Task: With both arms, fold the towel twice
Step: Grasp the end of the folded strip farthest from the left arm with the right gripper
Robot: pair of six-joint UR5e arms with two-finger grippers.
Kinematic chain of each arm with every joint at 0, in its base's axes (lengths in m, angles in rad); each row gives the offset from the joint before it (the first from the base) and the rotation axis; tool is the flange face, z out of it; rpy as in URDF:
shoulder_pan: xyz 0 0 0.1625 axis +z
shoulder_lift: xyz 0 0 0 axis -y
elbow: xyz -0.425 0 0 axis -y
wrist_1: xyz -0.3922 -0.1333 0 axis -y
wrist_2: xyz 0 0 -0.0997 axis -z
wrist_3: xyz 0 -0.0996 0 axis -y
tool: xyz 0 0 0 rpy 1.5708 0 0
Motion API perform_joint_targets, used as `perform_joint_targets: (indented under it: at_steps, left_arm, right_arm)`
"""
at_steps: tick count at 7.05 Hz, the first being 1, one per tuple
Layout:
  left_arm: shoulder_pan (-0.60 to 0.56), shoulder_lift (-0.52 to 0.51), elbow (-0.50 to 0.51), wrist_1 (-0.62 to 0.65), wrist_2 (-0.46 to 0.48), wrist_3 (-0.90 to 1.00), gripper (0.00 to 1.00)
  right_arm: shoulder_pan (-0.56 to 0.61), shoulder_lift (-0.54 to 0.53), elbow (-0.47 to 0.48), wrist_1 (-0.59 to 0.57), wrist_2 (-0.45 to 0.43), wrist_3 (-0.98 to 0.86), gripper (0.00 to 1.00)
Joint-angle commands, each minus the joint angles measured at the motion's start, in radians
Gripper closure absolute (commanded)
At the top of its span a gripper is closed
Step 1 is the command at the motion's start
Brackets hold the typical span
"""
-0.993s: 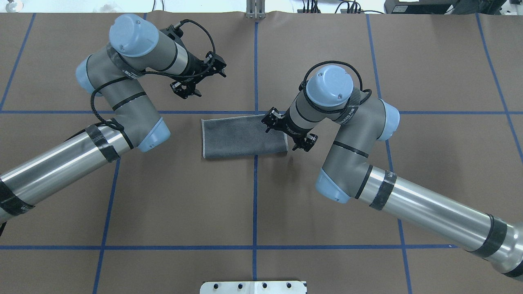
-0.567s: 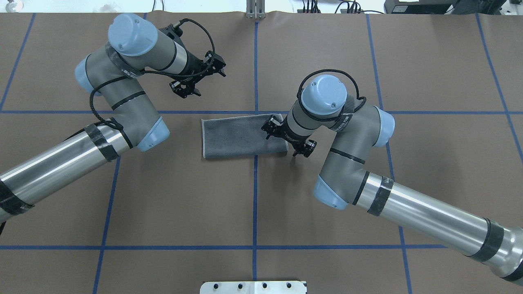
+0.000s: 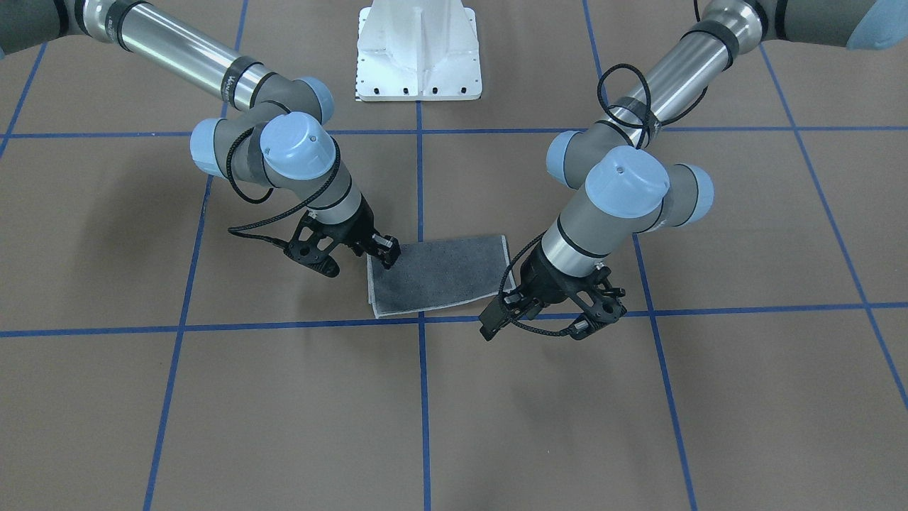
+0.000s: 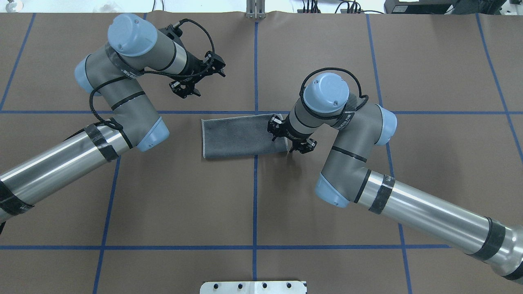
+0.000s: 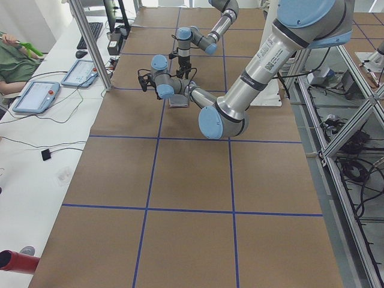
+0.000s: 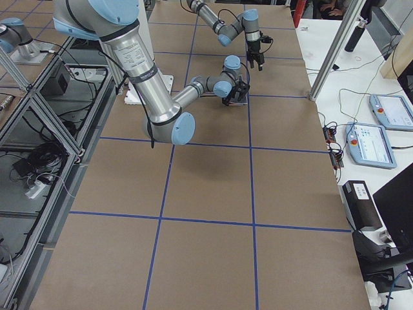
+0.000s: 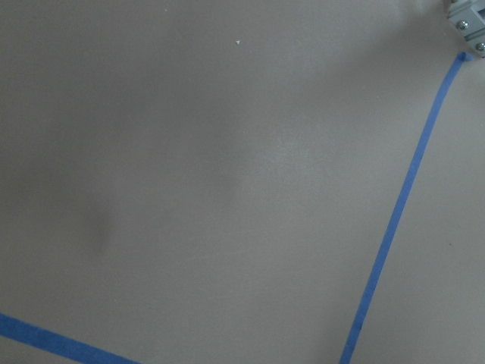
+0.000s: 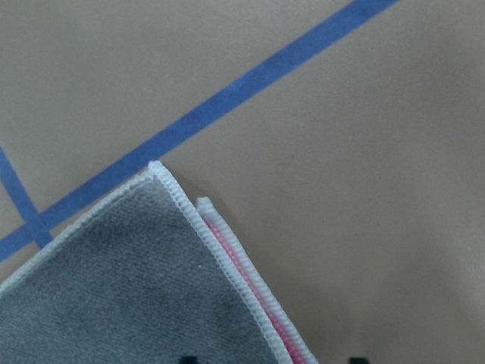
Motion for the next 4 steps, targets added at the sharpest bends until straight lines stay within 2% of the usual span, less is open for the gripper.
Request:
perform_joint_targets:
  at_steps: [1,2,4]
  left_arm:
    - [0.0,0.0,0.001,-0.001,0.001,0.0,0.01]
    - [0.0,-0.001,-0.001,-0.001,0.001,-0.001,0.01]
    - [0.0,0.0,-0.001,-0.001,0.001,-0.002,0.01]
  right_arm:
    - [0.0,0.0,0.004,0.001,0.002,0.001,0.95]
    - [0.003,0.0,0.009,0.001,0.006,0.001,1.0]
    - [0.023,-0.01,0.039,0.002,0.063,0.001,1.0]
